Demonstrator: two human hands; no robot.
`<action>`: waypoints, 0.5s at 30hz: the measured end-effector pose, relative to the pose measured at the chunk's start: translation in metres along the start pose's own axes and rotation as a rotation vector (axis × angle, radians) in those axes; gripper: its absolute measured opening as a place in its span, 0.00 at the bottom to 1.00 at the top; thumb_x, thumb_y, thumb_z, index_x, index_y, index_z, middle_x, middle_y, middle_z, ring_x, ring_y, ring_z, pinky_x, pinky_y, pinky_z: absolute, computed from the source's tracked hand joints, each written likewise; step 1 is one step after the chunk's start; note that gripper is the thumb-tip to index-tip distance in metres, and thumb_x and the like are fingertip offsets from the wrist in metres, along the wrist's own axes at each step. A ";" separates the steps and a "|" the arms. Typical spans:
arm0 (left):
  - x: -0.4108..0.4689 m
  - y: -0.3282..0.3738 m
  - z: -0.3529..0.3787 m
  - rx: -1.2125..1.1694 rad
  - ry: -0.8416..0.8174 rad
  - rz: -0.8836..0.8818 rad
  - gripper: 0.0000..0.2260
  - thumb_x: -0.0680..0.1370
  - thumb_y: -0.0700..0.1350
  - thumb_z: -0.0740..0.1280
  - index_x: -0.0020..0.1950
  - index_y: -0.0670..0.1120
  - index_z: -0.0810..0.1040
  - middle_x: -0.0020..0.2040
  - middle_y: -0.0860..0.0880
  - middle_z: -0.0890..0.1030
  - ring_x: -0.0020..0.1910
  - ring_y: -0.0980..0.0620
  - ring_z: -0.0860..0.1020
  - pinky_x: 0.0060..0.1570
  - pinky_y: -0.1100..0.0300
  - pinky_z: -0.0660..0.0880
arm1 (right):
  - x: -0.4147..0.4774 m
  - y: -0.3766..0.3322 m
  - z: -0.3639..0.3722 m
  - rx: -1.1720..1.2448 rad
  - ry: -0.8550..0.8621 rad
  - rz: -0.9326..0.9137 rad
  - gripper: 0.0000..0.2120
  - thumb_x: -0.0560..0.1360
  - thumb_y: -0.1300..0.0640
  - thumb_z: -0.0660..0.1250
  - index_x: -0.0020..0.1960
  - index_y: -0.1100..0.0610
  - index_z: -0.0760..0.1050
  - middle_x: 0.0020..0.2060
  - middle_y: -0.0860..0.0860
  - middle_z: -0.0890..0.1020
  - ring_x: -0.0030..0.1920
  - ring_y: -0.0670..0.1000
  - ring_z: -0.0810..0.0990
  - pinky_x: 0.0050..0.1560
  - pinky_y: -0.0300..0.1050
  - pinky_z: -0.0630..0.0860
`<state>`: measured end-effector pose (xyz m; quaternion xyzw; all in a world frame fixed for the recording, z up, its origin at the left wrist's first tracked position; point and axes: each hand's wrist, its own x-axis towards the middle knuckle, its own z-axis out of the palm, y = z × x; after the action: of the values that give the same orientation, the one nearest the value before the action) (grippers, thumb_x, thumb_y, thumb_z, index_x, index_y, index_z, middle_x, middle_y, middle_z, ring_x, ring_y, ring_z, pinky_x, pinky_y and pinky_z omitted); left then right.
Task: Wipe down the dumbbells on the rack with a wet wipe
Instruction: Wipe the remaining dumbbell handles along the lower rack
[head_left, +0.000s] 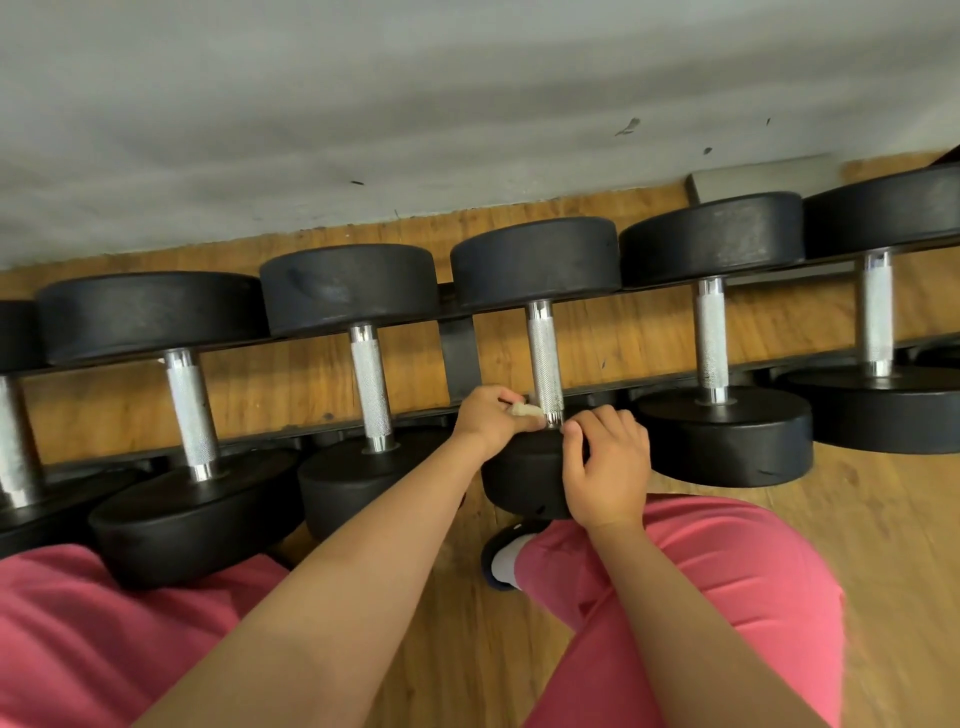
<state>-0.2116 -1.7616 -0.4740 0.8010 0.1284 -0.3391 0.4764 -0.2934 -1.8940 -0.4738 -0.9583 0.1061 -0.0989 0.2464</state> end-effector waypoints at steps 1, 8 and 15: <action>0.001 0.000 -0.001 0.003 -0.011 -0.005 0.19 0.69 0.46 0.78 0.57 0.45 0.78 0.55 0.47 0.81 0.55 0.50 0.78 0.60 0.52 0.75 | 0.000 0.000 0.000 0.000 0.004 0.000 0.17 0.78 0.52 0.54 0.41 0.57 0.78 0.38 0.51 0.76 0.40 0.54 0.72 0.45 0.51 0.68; 0.004 0.008 0.003 0.020 -0.092 -0.013 0.21 0.69 0.48 0.79 0.58 0.45 0.78 0.53 0.49 0.81 0.52 0.52 0.78 0.54 0.58 0.75 | 0.000 0.000 0.000 0.002 0.009 -0.003 0.16 0.78 0.52 0.54 0.41 0.57 0.78 0.37 0.51 0.76 0.40 0.54 0.72 0.45 0.50 0.68; -0.005 0.009 -0.001 -0.026 -0.096 0.011 0.20 0.69 0.48 0.78 0.54 0.47 0.72 0.53 0.49 0.79 0.54 0.50 0.77 0.52 0.58 0.74 | 0.000 0.001 0.001 0.009 0.007 -0.008 0.17 0.78 0.52 0.54 0.41 0.57 0.78 0.38 0.51 0.76 0.41 0.54 0.72 0.46 0.50 0.68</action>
<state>-0.2101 -1.7654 -0.4642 0.7783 0.1051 -0.3730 0.4941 -0.2938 -1.8947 -0.4751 -0.9573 0.1026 -0.1037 0.2497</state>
